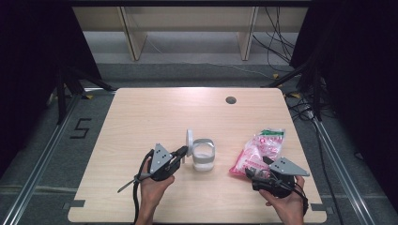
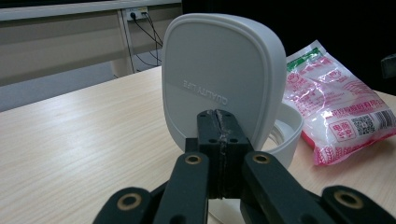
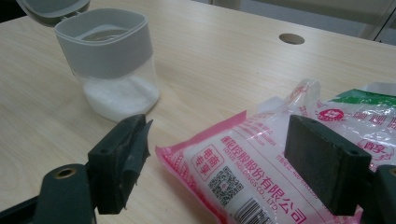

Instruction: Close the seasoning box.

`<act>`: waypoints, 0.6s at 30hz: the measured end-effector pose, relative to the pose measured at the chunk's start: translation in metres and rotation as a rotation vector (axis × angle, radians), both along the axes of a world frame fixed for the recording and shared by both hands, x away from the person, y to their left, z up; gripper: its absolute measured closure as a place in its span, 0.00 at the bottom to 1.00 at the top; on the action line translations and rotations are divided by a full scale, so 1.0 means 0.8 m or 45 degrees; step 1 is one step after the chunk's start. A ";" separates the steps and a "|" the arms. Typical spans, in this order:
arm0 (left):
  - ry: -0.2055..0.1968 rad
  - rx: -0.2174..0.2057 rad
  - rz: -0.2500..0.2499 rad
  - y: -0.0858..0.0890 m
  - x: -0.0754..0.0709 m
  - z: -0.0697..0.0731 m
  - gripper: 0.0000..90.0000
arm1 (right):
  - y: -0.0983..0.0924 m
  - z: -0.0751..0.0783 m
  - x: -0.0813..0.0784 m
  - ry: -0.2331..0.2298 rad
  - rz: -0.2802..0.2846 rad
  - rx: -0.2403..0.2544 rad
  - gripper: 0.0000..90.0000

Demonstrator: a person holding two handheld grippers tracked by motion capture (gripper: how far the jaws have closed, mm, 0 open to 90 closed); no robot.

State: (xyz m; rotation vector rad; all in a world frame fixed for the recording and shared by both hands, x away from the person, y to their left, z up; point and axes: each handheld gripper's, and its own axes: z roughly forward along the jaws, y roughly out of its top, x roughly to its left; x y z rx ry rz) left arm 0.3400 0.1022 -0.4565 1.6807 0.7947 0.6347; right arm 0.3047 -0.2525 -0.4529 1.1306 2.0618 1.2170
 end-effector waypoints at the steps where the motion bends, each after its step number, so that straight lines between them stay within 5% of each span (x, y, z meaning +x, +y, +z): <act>1: -0.004 0.003 -0.005 0.000 0.000 0.000 0.99 | 0.001 0.000 0.000 0.007 0.003 0.022 0.25; 18: -0.004 0.000 -0.019 -0.009 -0.001 0.002 0.99 | 0.001 0.000 -0.003 -0.020 0.015 -0.007 0.25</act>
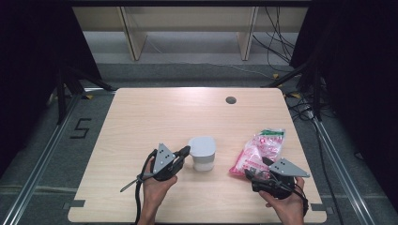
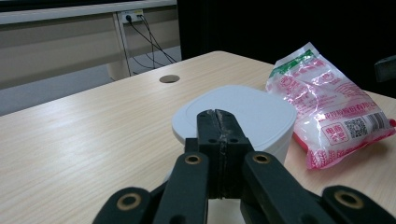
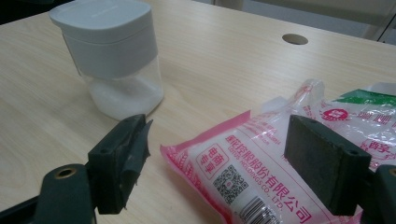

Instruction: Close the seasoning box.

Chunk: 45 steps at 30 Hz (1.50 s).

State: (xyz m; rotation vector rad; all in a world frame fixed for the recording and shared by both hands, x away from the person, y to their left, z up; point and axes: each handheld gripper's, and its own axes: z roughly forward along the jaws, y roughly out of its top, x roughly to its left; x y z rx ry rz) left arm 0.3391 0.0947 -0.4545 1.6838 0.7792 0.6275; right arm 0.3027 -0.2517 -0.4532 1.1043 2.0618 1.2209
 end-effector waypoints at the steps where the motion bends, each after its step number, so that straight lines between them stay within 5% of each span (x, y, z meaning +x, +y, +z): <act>1: 0.002 -0.003 -0.001 0.000 0.000 0.000 0.99 | 0.000 0.000 -0.001 0.011 0.004 0.014 0.25; 11: 0.023 0.002 -0.032 0.009 -0.005 0.001 0.82 | 0.002 0.000 -0.003 0.009 0.000 0.020 0.25; 15: 0.043 -0.040 -0.035 0.011 -0.008 -0.002 0.74 | 0.003 0.001 -0.004 0.011 0.003 0.029 0.25; 23: 0.049 -0.009 -0.030 0.018 -0.016 -0.003 0.55 | 0.003 -0.001 -0.004 0.015 0.027 0.026 0.25; 32: 0.065 0.013 -0.034 0.026 -0.023 -0.010 0.48 | 0.005 -0.002 -0.005 0.017 0.034 0.026 0.25; 36: 0.077 -0.018 -0.022 0.027 -0.028 -0.013 0.45 | 0.008 -0.001 -0.008 0.041 0.017 0.039 0.25; 45: 0.097 0.033 -0.044 0.028 -0.038 -0.019 0.38 | 0.006 -0.001 -0.007 0.013 0.046 0.020 0.24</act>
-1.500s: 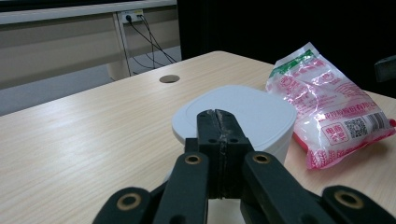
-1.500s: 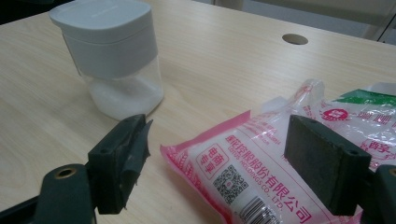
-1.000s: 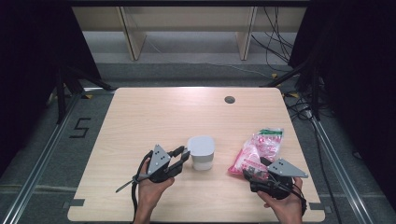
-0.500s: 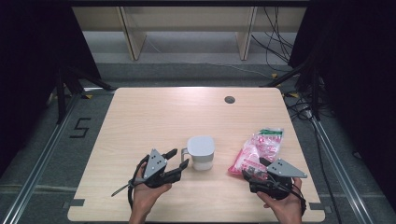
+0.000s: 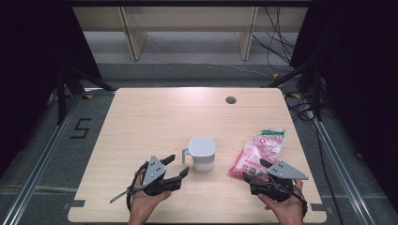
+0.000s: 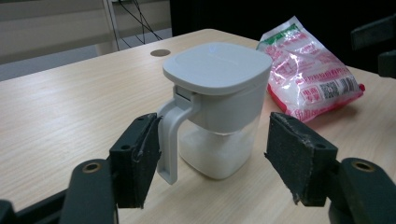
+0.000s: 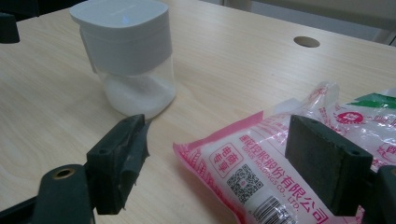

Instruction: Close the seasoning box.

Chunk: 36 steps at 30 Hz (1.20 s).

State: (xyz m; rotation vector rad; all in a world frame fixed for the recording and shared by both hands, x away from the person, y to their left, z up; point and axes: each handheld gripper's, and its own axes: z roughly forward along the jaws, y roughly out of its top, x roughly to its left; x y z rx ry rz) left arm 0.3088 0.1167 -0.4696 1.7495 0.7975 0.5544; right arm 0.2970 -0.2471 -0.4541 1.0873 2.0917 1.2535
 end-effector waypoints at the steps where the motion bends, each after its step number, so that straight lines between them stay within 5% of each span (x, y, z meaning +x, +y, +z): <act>1: 0.010 0.004 -0.002 -0.001 -0.001 -0.001 0.37 | 0.000 0.000 0.000 0.000 0.001 0.000 0.24; 21: 0.021 0.031 -0.022 -0.004 -0.019 -0.014 0.34 | 0.000 0.001 -0.007 -0.001 0.001 -0.006 0.24; 23: 0.029 -0.002 -0.014 -0.004 -0.021 -0.015 0.33 | 0.000 0.000 -0.009 0.011 0.011 -0.007 0.24; 35: 0.044 -0.004 0.003 0.000 -0.036 -0.026 0.32 | 0.000 -0.008 -0.020 0.059 0.011 0.008 0.23; 36: 0.040 -0.004 0.010 0.000 -0.037 -0.027 0.32 | -0.002 -0.009 -0.018 0.029 0.034 -0.004 0.23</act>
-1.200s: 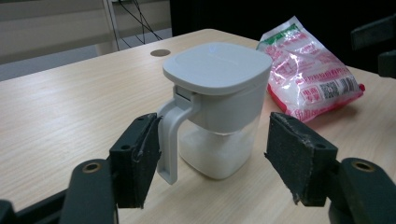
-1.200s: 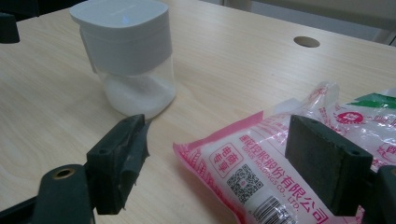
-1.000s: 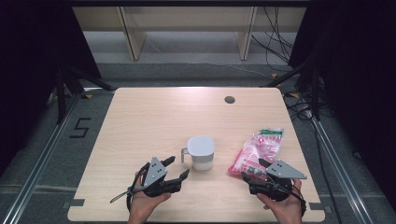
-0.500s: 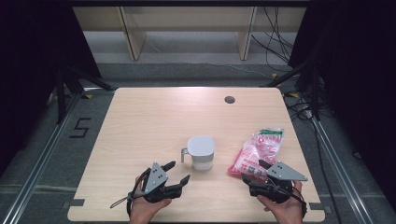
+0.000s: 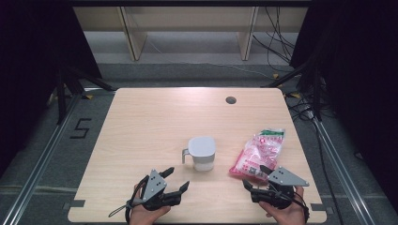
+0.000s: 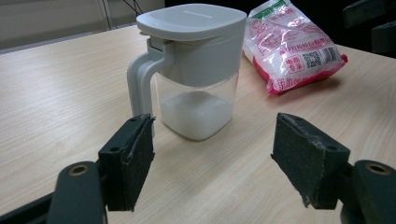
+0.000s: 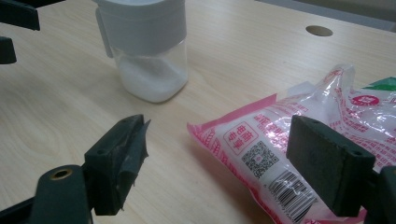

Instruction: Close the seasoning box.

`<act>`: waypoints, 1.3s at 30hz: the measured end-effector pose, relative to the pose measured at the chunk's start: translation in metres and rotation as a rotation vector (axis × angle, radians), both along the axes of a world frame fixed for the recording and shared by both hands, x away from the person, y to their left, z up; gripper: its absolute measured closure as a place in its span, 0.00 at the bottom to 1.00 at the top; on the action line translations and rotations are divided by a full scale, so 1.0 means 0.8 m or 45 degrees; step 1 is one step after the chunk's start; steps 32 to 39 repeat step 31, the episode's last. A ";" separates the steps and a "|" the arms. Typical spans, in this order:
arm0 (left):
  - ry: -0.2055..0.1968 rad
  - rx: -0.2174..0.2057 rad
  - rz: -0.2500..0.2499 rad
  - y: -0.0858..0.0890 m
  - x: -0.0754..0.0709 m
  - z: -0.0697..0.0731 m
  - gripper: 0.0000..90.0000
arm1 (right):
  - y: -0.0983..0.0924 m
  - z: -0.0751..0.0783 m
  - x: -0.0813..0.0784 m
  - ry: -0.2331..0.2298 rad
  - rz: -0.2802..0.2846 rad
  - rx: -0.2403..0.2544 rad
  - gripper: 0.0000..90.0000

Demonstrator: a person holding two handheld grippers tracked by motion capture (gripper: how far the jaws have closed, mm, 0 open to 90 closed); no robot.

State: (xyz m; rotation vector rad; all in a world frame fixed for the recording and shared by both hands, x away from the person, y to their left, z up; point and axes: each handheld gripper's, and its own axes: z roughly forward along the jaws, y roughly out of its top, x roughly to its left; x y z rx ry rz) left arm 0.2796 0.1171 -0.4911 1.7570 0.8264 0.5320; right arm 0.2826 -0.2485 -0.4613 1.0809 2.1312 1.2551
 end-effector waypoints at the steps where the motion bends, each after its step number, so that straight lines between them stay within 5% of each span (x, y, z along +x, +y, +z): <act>1: 0.001 0.002 -0.001 0.000 -0.001 0.000 0.32 | 0.000 0.000 -0.001 0.004 0.001 -0.002 0.23; 11: -0.032 0.046 -0.016 -0.004 -0.005 -0.004 0.32 | -0.002 -0.003 -0.010 0.031 -0.014 0.009 0.23; 12: -0.003 0.019 0.003 -0.006 -0.007 -0.006 0.32 | -0.003 -0.004 -0.009 0.006 -0.006 0.003 0.23; 21: -0.025 0.042 -0.029 -0.006 -0.006 -0.005 0.30 | -0.003 -0.006 -0.010 0.012 0.007 0.002 0.23; 24: 0.000 0.008 -0.017 -0.008 -0.006 -0.006 0.29 | -0.003 -0.005 -0.010 0.017 0.013 -0.006 0.23; 29: -0.006 0.038 -0.018 -0.006 -0.005 -0.006 0.29 | -0.003 -0.006 -0.009 0.012 0.022 -0.013 0.23; 39: 0.014 0.015 -0.002 -0.006 -0.004 -0.008 0.29 | -0.003 -0.006 -0.009 0.013 0.022 -0.008 0.23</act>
